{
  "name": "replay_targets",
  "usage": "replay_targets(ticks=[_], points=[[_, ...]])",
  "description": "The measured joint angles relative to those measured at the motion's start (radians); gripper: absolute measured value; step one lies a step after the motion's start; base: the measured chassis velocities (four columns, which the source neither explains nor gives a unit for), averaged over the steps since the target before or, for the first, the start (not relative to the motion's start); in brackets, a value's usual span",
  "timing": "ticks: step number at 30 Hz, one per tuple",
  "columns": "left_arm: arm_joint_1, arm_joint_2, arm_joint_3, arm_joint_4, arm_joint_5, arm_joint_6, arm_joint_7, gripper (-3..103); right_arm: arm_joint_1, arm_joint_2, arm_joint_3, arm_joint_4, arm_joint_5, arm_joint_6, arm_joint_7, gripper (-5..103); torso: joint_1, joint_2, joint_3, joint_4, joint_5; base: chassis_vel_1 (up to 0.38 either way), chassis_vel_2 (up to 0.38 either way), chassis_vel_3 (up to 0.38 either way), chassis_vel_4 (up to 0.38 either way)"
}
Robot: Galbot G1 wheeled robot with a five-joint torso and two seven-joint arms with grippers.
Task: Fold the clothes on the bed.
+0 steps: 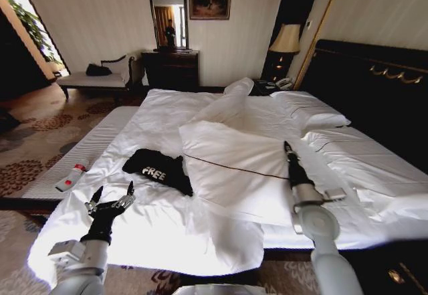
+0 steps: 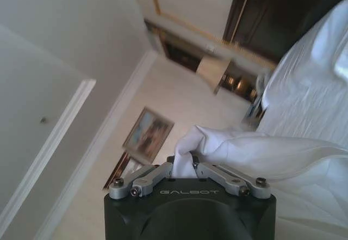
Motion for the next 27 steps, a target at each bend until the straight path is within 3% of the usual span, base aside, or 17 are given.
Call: replay_targets(ticks=[12,16,22,27], points=[[-0.046,0.025,0.011,0.0,-0.046,0.001,-0.001,100,-0.247,0.041,0.228,0.086,-0.063,0.114,-0.007,2,0.0,0.0,0.0,-0.0001,0.0,0.0,0.0,0.0,0.0],[-0.079,0.044,0.03,0.0,-0.061,0.004,-0.001,100,-0.269,0.043,0.348,0.088,-0.036,0.131,0.059,2,0.0,0.0,0.0,0.0,0.0,0.0,0.0,0.0,0.0],[-0.106,0.072,0.038,0.0,-0.081,0.005,-0.001,100,-0.293,0.071,0.392,0.093,-0.065,0.147,0.129,2,0.0,0.0,0.0,0.0,0.0,0.0,0.0,0.0,0.0],[-0.13,0.12,0.037,0.0,-0.121,0.007,-0.002,100,-0.33,0.134,0.409,0.125,-0.1,0.153,0.193,2,0.0,0.0,0.0,0.0,-0.0001,0.0,0.0,0.0,0.0]])
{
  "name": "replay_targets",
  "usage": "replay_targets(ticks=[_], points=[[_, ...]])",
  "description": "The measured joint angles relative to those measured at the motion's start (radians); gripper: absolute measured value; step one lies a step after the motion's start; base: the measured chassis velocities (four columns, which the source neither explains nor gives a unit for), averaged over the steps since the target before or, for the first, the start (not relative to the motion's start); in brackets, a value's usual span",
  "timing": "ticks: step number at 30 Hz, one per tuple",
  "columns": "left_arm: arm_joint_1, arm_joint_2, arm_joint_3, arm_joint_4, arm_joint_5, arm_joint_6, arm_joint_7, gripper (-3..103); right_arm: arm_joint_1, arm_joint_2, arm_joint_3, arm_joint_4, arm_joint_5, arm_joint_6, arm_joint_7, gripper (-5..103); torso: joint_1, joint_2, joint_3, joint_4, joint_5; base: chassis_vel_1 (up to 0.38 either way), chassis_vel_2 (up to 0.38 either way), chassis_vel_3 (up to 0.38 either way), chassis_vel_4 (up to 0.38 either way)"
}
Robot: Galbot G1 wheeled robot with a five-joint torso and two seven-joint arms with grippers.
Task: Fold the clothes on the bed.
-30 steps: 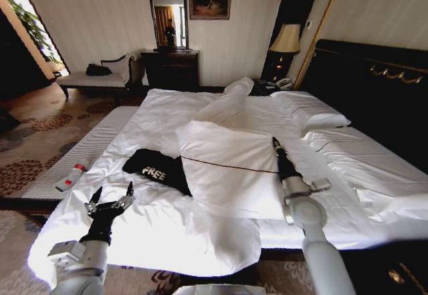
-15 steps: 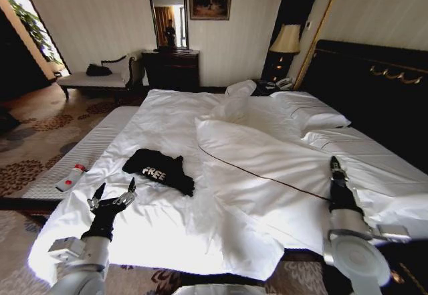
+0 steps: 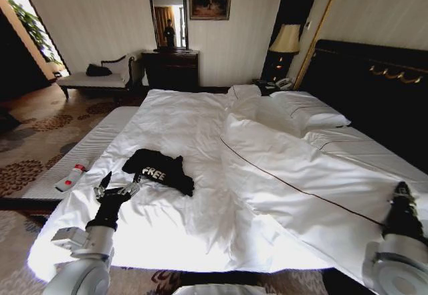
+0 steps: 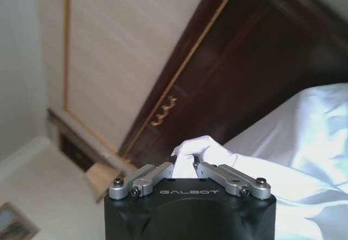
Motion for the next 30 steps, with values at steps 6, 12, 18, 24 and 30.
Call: replay_targets(ticks=[6,12,18,24,30], points=[[-0.029,0.069,-0.003,0.0,-0.058,0.008,-0.007,100,-0.079,0.077,0.05,0.051,-0.076,0.003,0.076,2,0.0,0.0,0.0,0.0001,-0.0003,0.0,0.0,0.0,0.0],[-0.071,0.102,0.009,0.0,-0.101,0.016,-0.009,100,-0.121,0.112,0.127,0.025,-0.104,0.003,0.156,2,0.0,0.0,0.0,-0.0004,-0.0002,0.0,0.0,0.0,0.0],[-0.086,0.114,0.033,0.0,-0.105,0.017,-0.011,100,-0.18,0.12,0.184,-0.033,-0.103,0.03,0.196,2,0.0,0.0,0.0,-0.0002,0.0001,0.0,0.0,0.0,0.0],[-0.116,0.136,0.065,0.01,-0.11,0.02,-0.011,100,-0.206,0.119,0.195,-0.088,-0.118,0.051,0.253,2,0.0,0.0,0.0,0.0001,0.0002,0.0,0.0,0.0,0.0],[-0.124,0.151,0.078,0.016,-0.113,0.02,-0.01,100,-0.209,0.118,0.194,-0.112,-0.134,0.053,0.301,2,0.0,0.0,0.0,0.0002,0.0002,0.0,0.0,0.0,0.0]])
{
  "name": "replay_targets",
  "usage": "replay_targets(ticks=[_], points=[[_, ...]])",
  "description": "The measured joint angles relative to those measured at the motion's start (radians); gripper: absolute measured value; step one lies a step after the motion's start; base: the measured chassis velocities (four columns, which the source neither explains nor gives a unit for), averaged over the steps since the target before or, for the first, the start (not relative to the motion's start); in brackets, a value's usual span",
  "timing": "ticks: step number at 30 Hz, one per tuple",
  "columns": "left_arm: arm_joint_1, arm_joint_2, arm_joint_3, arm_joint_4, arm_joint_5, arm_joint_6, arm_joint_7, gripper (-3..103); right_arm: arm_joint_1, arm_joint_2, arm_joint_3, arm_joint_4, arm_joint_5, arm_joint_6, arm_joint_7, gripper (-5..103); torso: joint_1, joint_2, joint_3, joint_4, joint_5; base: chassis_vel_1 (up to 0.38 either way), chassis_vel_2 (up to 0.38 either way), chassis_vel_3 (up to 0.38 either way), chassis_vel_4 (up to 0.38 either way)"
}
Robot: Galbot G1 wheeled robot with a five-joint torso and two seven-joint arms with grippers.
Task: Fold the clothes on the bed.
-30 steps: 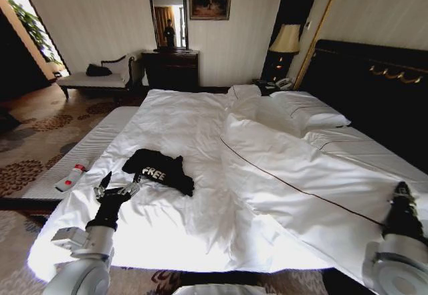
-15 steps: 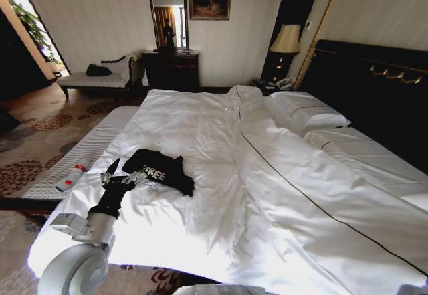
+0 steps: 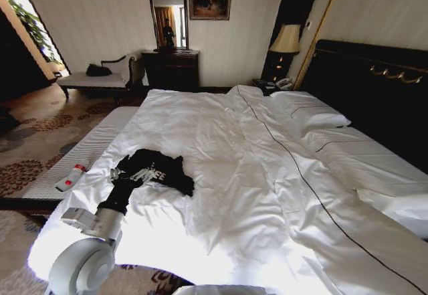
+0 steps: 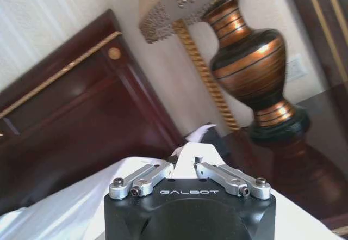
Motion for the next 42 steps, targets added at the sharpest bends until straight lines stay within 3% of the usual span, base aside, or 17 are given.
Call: replay_targets(ticks=[10,30,42], points=[[-0.014,0.001,0.005,0.022,-0.016,-0.004,0.001,100,-0.039,-0.001,-0.053,-0.058,-0.044,-0.027,0.14,2,0.0,0.0,0.0,0.0,-0.0001,0.0,0.0,0.0,0.0],[-0.021,0.015,-0.007,0.053,-0.043,-0.017,-0.003,100,-0.066,-0.002,-0.135,-0.207,-0.072,-0.02,0.192,2,0.0,0.0,0.0,-0.0003,-0.0003,0.0,0.0,0.0,0.0],[-0.017,0.014,-0.01,0.061,-0.036,-0.017,-0.01,100,-0.063,-0.002,-0.177,-0.26,-0.095,-0.06,0.232,0,0.0,0.0,0.0,-0.0007,-0.0004,0.0,0.0,0.0,0.0]])
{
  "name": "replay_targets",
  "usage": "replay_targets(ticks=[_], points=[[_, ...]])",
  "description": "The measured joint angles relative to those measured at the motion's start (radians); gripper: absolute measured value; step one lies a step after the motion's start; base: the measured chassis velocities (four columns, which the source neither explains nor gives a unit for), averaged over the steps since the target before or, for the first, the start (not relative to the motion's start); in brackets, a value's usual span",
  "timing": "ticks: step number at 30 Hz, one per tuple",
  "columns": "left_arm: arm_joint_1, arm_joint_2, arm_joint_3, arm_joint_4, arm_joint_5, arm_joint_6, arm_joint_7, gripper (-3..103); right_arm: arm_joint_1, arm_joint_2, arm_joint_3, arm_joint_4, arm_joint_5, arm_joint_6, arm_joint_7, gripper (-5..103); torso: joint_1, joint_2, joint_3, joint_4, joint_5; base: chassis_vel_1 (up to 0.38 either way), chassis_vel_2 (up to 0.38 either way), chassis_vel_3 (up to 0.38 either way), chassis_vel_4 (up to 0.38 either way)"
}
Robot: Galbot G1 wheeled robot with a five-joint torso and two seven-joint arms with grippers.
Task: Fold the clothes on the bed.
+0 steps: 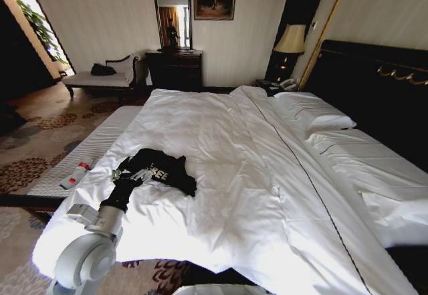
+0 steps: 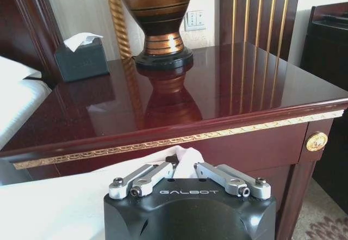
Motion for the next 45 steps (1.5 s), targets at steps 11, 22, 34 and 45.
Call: replay_targets(ticks=[11,22,34,45], points=[[0.021,0.001,-0.031,-0.022,0.013,0.004,-0.006,100,-0.04,0.002,0.038,0.211,-0.078,-0.065,0.085,42,0.0,0.0,0.0,0.0,0.0002,0.0,0.0,0.0,0.0],[0.048,-0.018,-0.041,-0.041,0.071,0.011,-0.011,100,-0.023,0.001,0.165,0.456,-0.041,-0.222,0.18,76,0.0,0.0,0.0,0.0006,0.0001,0.0,0.0,0.0,0.0],[0.079,-0.069,-0.052,-0.07,0.121,0.031,-0.031,100,0.136,-0.065,0.158,0.498,0.014,-0.22,0.038,100,0.0,0.0,0.0,0.0006,0.0003,0.0,0.0,0.0,0.0],[0.146,-0.169,-0.111,-0.077,0.138,0.051,-0.069,100,0.266,-0.266,-0.041,0.28,-0.071,-0.152,-0.527,100,0.0,0.0,0.0,0.0003,0.0003,0.0,0.0,0.0,0.0]])
